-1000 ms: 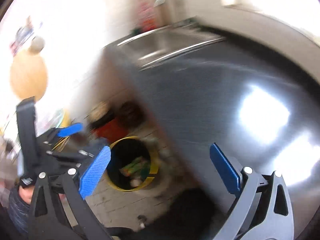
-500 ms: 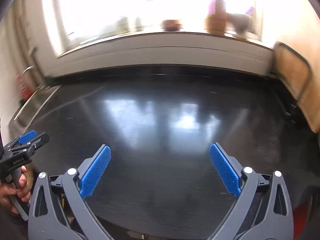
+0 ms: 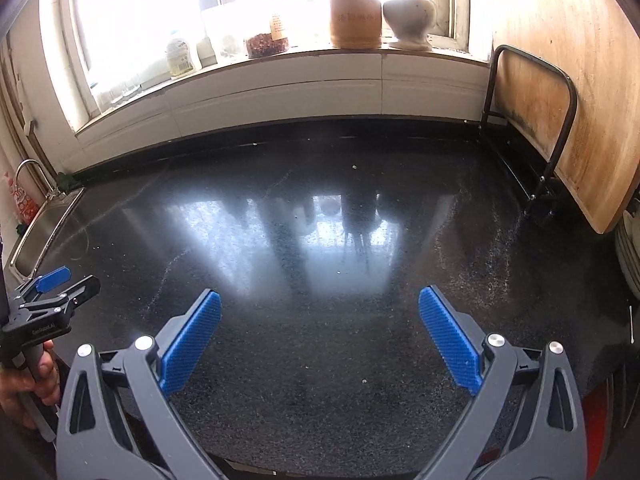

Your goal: Collect trash

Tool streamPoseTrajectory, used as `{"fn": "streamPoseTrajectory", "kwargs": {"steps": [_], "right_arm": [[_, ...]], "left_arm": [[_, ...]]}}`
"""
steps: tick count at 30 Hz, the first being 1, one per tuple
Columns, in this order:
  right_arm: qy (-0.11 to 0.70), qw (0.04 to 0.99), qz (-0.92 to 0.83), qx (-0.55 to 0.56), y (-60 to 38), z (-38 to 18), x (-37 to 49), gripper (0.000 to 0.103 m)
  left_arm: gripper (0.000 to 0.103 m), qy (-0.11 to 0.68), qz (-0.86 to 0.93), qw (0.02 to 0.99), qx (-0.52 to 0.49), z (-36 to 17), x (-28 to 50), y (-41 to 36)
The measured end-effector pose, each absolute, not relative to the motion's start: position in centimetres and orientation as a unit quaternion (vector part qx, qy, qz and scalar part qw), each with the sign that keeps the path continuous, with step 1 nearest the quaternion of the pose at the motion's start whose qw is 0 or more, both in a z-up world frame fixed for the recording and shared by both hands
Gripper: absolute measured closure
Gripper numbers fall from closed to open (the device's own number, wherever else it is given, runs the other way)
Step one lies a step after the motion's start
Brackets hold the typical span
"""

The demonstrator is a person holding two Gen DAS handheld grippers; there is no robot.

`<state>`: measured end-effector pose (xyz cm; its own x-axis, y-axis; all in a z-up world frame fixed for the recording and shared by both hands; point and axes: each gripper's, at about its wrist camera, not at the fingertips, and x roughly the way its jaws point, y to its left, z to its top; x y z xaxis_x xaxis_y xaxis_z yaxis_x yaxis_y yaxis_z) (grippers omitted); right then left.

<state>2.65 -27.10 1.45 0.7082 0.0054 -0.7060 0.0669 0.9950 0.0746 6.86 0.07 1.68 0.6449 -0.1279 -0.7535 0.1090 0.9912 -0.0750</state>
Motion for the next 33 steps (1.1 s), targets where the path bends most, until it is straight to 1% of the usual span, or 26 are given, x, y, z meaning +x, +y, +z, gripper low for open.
{"fn": "streamPoseTrajectory", "kwargs": {"steps": [13,33], "right_arm": [[0.379,0.924,-0.004,0.042,-26.0,1.8,3.0,0.007],[0.382,0.923,0.003,0.041,-25.3,1.6,2.9,0.007]], "left_arm": [[0.007,0.42,-0.058,0.906,-0.017,1.6,6.5,1.3],[0.007,0.416,-0.059,0.907,-0.009,2.1,6.2,1.0]]}}
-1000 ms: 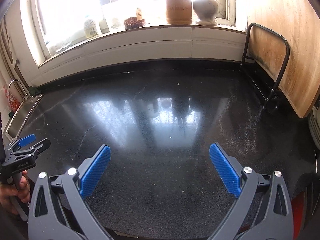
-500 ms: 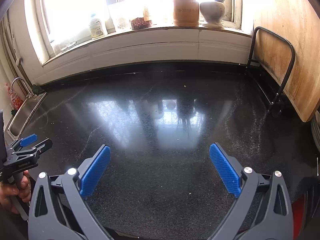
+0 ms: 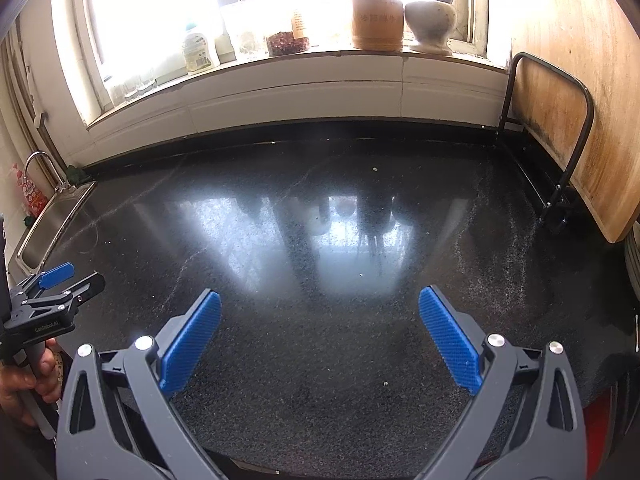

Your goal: Collect trash

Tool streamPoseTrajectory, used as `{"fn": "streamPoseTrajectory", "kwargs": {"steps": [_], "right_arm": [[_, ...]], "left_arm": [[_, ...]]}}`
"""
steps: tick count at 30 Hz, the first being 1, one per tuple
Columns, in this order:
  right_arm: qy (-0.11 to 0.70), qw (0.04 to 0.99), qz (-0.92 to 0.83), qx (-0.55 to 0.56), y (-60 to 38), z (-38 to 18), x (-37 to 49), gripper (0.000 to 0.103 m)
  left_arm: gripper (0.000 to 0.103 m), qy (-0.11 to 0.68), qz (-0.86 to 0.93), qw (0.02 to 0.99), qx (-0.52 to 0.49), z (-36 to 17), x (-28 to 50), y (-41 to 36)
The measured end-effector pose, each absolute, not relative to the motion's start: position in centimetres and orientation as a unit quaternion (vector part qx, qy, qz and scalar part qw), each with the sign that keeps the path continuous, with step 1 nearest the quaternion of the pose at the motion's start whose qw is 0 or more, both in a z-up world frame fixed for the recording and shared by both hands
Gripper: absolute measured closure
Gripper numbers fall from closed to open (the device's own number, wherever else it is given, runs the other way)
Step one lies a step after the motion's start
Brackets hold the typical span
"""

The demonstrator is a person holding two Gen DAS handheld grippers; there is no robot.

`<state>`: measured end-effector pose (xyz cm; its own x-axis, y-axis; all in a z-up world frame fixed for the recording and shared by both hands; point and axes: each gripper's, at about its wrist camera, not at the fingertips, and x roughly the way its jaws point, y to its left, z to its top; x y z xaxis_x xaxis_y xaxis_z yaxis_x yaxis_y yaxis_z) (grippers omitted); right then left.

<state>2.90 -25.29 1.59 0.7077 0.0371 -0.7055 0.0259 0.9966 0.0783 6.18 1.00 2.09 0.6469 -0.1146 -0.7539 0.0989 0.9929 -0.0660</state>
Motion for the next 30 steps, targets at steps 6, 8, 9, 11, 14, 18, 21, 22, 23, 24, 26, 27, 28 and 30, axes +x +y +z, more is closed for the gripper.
{"fn": "streamPoseTrajectory", "kwargs": {"steps": [6,8,9,11,14,18,21,22,23,24,26,27,28,30], "right_arm": [[0.383,0.923,0.003,0.043,-25.31,1.55,3.05,0.007],[0.383,0.923,0.004,0.042,-25.24,1.61,3.07,0.007],[0.383,0.923,0.005,0.042,-25.18,1.62,3.05,0.007],[0.383,0.923,0.006,0.04,-25.11,1.6,3.08,0.007],[0.383,0.923,0.008,0.04,-25.06,1.53,3.1,0.007],[0.384,0.923,0.008,0.039,-25.02,1.47,3.09,0.007],[0.383,0.923,0.008,0.038,-25.03,1.48,3.13,0.007],[0.383,0.923,0.008,0.039,-25.04,1.48,3.08,0.007],[0.383,0.923,0.008,0.039,-25.06,1.47,3.11,0.007],[0.383,0.923,0.008,0.039,-25.06,1.49,3.09,0.007],[0.383,0.923,0.007,0.038,-25.02,1.5,3.0,0.007],[0.382,0.923,0.007,0.038,-25.03,1.51,2.97,0.007],[0.382,0.923,0.007,0.038,-25.02,1.52,2.97,0.007],[0.382,0.923,0.006,0.038,-24.98,1.55,2.86,0.007]], "left_arm": [[0.007,0.416,-0.058,0.907,-0.009,2.13,6.13,1.0],[0.007,0.417,-0.058,0.907,-0.009,2.08,6.1,1.03],[0.007,0.417,-0.058,0.907,-0.009,2.09,6.1,1.03],[0.007,0.417,-0.059,0.907,-0.008,2.1,6.03,1.06],[0.007,0.417,-0.06,0.907,-0.008,2.08,6.0,1.14],[0.007,0.418,-0.061,0.906,-0.007,2.06,5.92,1.24],[0.007,0.417,-0.059,0.907,-0.007,2.09,5.92,1.29],[0.007,0.418,-0.059,0.907,-0.007,2.1,5.93,1.31],[0.007,0.418,-0.059,0.906,-0.007,2.14,5.95,1.37],[0.007,0.418,-0.059,0.906,-0.008,2.17,5.96,1.4],[0.007,0.419,-0.061,0.906,-0.008,2.29,5.93,1.48],[0.007,0.419,-0.06,0.906,-0.008,2.35,5.98,1.5],[0.007,0.419,-0.058,0.906,-0.007,2.4,6.0,1.54],[0.007,0.421,-0.054,0.906,-0.004,2.43,6.06,1.66]]}}
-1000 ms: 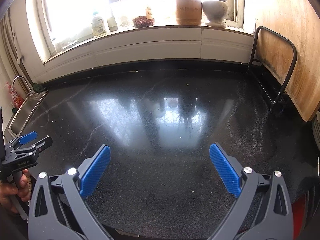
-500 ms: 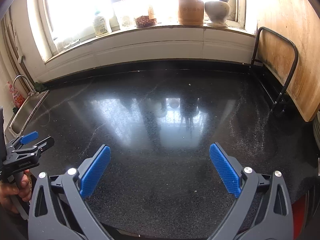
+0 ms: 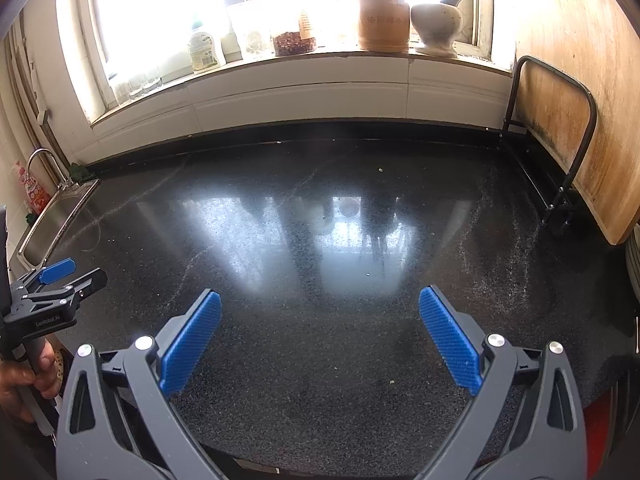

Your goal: Collect trash

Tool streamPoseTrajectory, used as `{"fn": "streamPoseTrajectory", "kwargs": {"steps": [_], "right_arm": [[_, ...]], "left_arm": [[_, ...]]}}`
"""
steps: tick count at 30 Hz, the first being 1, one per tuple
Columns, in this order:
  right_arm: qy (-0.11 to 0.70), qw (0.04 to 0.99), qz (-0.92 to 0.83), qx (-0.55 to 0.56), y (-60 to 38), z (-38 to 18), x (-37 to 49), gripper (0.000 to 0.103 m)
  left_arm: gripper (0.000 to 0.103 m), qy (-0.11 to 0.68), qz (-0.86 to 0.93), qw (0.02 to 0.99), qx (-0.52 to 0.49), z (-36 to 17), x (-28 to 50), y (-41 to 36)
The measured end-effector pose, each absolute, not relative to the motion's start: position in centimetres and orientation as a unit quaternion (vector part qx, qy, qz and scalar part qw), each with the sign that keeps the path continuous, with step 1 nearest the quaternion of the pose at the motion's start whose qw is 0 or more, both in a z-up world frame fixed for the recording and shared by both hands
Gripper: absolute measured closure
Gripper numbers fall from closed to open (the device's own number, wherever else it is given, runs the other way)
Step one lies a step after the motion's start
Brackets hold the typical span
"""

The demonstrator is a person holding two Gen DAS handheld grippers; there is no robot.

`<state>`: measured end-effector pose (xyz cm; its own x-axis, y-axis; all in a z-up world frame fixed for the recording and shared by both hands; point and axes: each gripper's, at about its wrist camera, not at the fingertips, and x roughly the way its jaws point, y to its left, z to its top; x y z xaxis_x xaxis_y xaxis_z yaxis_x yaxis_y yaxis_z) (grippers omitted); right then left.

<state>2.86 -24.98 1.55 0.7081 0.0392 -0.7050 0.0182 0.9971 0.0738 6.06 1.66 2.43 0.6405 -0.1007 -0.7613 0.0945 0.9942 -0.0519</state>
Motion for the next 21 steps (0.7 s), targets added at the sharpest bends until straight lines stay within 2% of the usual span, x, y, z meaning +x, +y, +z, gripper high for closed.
{"fn": "streamPoseTrajectory", "kwargs": {"steps": [21], "right_arm": [[0.381,0.924,0.012,0.038,-25.6,1.2,3.9,0.007]], "left_arm": [[0.007,0.421,-0.067,0.905,0.006,2.2,7.1,1.4]]}}
